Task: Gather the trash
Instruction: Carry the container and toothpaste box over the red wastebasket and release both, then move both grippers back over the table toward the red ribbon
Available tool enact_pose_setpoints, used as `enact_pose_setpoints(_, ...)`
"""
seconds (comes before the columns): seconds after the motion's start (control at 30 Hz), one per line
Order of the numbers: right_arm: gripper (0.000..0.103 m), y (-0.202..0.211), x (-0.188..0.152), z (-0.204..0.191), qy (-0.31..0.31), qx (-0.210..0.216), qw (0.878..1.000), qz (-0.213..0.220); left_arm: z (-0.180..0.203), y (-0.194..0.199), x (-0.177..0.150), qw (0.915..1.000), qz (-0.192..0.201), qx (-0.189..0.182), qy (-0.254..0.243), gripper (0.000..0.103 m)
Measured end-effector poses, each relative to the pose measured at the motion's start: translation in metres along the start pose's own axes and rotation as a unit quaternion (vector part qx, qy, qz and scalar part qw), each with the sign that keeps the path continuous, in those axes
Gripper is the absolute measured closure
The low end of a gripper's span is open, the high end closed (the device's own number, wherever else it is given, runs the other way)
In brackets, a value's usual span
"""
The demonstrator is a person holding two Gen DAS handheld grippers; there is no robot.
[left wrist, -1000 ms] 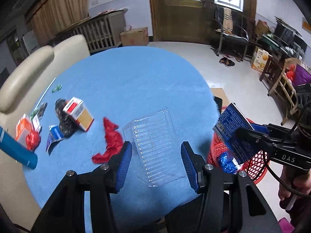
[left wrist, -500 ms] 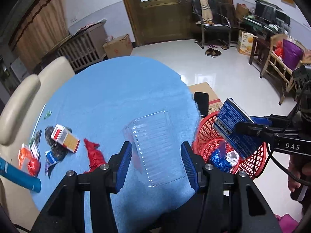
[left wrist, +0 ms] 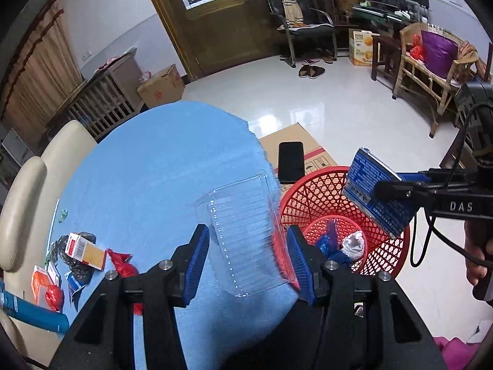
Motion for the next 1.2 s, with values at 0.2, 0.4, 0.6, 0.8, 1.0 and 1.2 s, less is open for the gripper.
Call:
enact_pose_setpoints(0.2,0.061,0.001,-0.001,0.007,-0.007,0.001,1.0,0.001,-0.014,-0.007,0.002,0.9992,-0.016,-0.013,0.034,0.049)
enact_pose_setpoints(0.4,0.061,-0.001,-0.003,0.008,-0.01,-0.005,1.0,-0.005,-0.001,-0.008,-0.001,0.994,-0.026,-0.098,0.041,0.049)
enact_pose_setpoints(0.6,0.061,-0.005,-0.005,0.015,-0.025,-0.014,0.999,-0.014,0.022,-0.028,-0.003,0.9805,-0.063,-0.181,0.044,0.048)
enact_pose_setpoints(0.8,0.059,-0.008,-0.01,0.025,-0.041,-0.018,0.999,-0.019,0.04,-0.052,-0.007,0.9743,-0.104,-0.196,0.043,0.041)
enact_pose_setpoints(1.0,0.049,-0.016,-0.015,0.032,-0.063,-0.02,0.997,-0.042,0.045,-0.06,-0.017,0.9742,-0.118,-0.189,0.036,0.038)
enact_pose_setpoints(1.2,0.049,-0.015,-0.016,0.036,-0.074,-0.022,0.996,-0.042,0.022,-0.043,-0.025,0.9805,-0.095,-0.168,0.036,0.038)
Point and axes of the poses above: each gripper's, at about its wrist camera, not at the fingertips, and y roughly against the way its jaws point, z to its right, x to its top, the point moved 3 cm from there along -y, roughly the way its jaws point, and after that the axes turned 13 degrees about y, right-handed, at the moved point
